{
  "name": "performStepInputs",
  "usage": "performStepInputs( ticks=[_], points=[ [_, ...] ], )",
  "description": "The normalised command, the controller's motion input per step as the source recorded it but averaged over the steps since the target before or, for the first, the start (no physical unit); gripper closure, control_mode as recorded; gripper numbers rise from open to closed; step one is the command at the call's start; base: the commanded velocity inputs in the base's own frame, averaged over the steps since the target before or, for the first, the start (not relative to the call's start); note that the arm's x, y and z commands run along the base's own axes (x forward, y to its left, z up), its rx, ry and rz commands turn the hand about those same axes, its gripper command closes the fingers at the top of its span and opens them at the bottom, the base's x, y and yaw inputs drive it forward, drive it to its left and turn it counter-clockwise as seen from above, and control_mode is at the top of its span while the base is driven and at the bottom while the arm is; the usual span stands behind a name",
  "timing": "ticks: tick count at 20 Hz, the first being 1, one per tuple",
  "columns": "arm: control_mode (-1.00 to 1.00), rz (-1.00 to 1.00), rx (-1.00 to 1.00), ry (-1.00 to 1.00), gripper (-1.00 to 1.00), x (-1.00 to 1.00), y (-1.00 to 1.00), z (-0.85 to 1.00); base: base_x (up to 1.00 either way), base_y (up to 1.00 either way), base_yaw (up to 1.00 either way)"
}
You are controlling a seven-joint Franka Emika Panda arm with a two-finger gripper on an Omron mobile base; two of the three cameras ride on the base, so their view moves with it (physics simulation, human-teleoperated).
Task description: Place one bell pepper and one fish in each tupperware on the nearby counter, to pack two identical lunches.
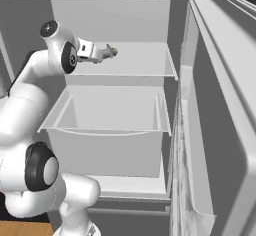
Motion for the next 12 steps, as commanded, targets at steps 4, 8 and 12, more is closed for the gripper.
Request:
performStepInputs(
  ticks=[4,8,12],
  points=[
    [-1.0,-0.01,0.19,0.25,-1.0,0.17,-0.39,0.07,0.0,0.0,0.0],
    [-1.0,0.03,0.06,0.26,-1.0,0.14,-0.09,0.14,0.0,0.0,0.0],
    [-1.0,0.05,0.03,0.0,-1.0,-0.08,0.0,0.02,0.0,0.0,0.0]
  ],
)
